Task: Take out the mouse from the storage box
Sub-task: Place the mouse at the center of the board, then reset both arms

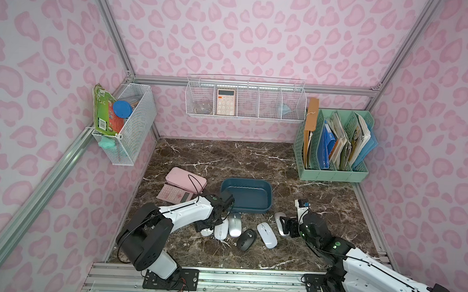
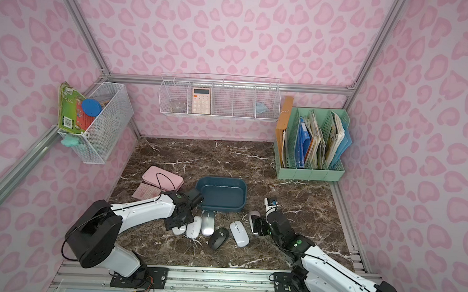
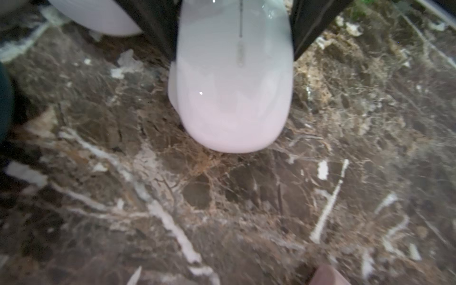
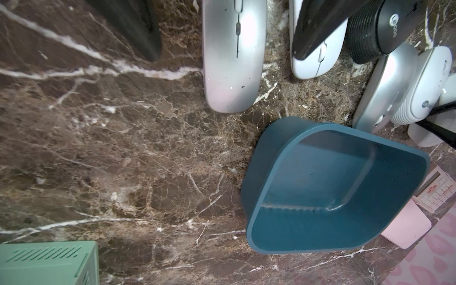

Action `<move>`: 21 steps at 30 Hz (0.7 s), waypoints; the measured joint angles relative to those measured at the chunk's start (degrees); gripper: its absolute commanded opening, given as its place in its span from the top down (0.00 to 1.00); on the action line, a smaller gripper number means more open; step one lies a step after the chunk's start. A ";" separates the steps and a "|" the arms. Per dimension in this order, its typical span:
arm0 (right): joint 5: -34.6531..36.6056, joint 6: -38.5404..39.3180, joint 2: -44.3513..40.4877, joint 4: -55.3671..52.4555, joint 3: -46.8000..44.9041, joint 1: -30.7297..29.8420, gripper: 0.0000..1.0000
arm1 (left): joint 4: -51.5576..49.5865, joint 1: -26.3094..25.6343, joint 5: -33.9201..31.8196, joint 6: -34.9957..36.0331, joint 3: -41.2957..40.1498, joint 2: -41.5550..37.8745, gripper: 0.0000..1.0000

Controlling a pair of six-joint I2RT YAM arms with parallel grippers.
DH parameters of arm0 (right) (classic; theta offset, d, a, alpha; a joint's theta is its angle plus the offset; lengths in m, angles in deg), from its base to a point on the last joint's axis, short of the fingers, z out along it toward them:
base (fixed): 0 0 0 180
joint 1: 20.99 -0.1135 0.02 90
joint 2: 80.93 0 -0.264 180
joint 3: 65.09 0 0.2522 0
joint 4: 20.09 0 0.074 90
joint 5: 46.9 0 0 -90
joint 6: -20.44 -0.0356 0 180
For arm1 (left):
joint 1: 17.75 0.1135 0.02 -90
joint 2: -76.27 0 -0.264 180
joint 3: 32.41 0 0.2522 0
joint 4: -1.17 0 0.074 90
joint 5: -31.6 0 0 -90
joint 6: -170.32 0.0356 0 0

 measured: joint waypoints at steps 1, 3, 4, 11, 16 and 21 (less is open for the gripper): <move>0.00 0.00 0.00 0.00 0.00 0.00 0.14 | 0.52 -0.07 0.79 0.09 -0.17 -0.70 0.09; 0.02 0.00 0.02 0.00 0.00 0.00 0.14 | 0.44 -0.15 0.85 0.24 -0.26 -2.49 0.05; 0.02 0.00 0.04 0.00 0.02 0.02 0.14 | 0.26 -0.17 0.57 0.39 -0.24 -3.67 0.03; 0.48 -0.02 -0.11 -3.19 4.13 0.90 0.13 | -4.98 1.46 -6.45 3.61 2.47 -15.54 0.01; 3.04 1.60 -1.92 -5.55 10.43 1.92 0.01 | -6.03 1.88 -16.09 8.35 5.11 -26.49 0.01; 8.28 2.01 -4.37 -5.99 12.83 3.76 0.01 | 0.79 2.40 -25.33 16.57 0.79 -36.37 0.01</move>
